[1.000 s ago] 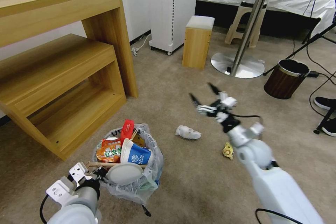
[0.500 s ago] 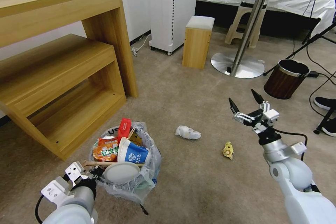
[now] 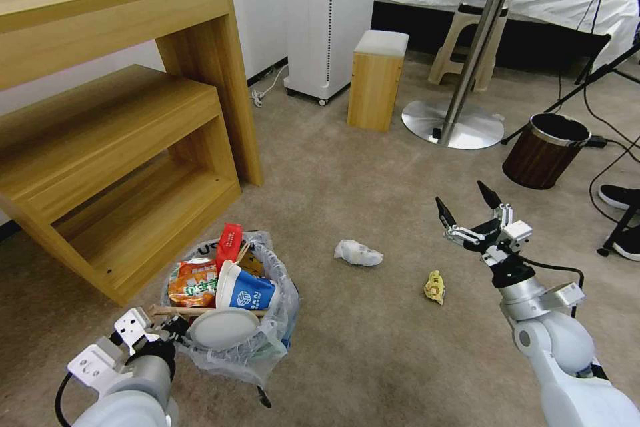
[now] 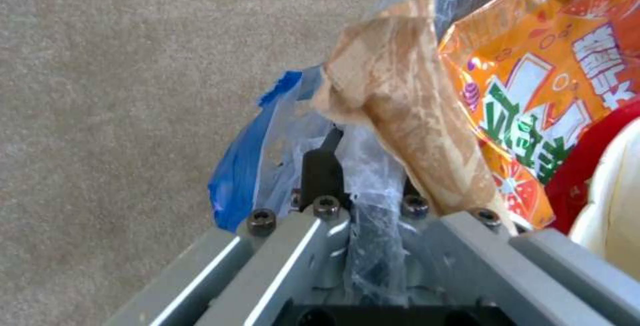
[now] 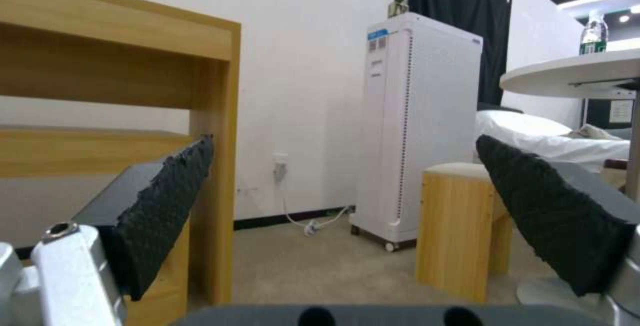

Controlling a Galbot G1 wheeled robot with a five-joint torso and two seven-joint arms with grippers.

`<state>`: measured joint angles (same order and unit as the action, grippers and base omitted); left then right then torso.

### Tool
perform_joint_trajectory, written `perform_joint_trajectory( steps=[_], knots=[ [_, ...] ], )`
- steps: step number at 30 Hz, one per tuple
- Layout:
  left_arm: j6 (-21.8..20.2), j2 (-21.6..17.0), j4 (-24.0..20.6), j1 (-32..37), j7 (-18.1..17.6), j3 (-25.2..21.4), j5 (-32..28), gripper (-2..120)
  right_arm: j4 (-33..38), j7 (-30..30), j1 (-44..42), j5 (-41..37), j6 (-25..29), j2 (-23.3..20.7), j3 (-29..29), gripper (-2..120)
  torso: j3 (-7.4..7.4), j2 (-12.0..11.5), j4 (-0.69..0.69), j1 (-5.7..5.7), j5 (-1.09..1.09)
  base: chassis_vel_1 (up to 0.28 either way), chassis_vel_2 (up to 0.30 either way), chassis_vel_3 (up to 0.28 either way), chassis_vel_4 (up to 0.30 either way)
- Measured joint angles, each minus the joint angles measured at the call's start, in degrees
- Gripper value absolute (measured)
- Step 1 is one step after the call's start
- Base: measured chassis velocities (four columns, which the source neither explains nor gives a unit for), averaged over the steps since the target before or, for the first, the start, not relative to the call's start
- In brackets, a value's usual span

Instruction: Pick up the trash bin and place the garbage on the floor into it.

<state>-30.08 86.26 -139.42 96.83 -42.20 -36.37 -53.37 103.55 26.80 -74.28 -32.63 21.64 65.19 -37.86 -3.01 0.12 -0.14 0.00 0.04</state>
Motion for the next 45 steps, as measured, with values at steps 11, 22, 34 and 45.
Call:
perform_joint_trajectory(
  steps=[11,22,34,45],
  knots=[
    [0.5,0.3,0.1,0.6,0.8,0.3,0.3,1,-0.2,-1.7,-0.1,0.0,1.2,0.3,0.8,100,-0.02,0.0,-0.02,0.00,0.03,-0.280,0.033,0.277,-0.043],
    [0.6,0.1,-0.1,1.0,0.8,0.2,0.4,1,0.1,-3.9,0.0,0.6,1.3,0.6,1.8,100,0.00,0.0,0.00,0.00,-0.01,-0.105,0.064,0.102,-0.055],
    [0.7,-0.2,-0.8,1.6,0.9,0.4,0.7,1,0.4,-16.4,-3.5,8.9,-9.5,-4.5,5.0,100,-0.01,0.0,-0.01,0.00,0.02,0.022,-0.003,-0.022,0.012],
    [1.4,0.0,-1.8,3.1,0.9,0.8,1.5,1,-6.4,-25.2,0.5,3.7,-45.0,-7.2,12.7,100,-0.01,0.0,0.00,0.00,0.01,0.000,0.000,0.000,0.000]
  ],
)
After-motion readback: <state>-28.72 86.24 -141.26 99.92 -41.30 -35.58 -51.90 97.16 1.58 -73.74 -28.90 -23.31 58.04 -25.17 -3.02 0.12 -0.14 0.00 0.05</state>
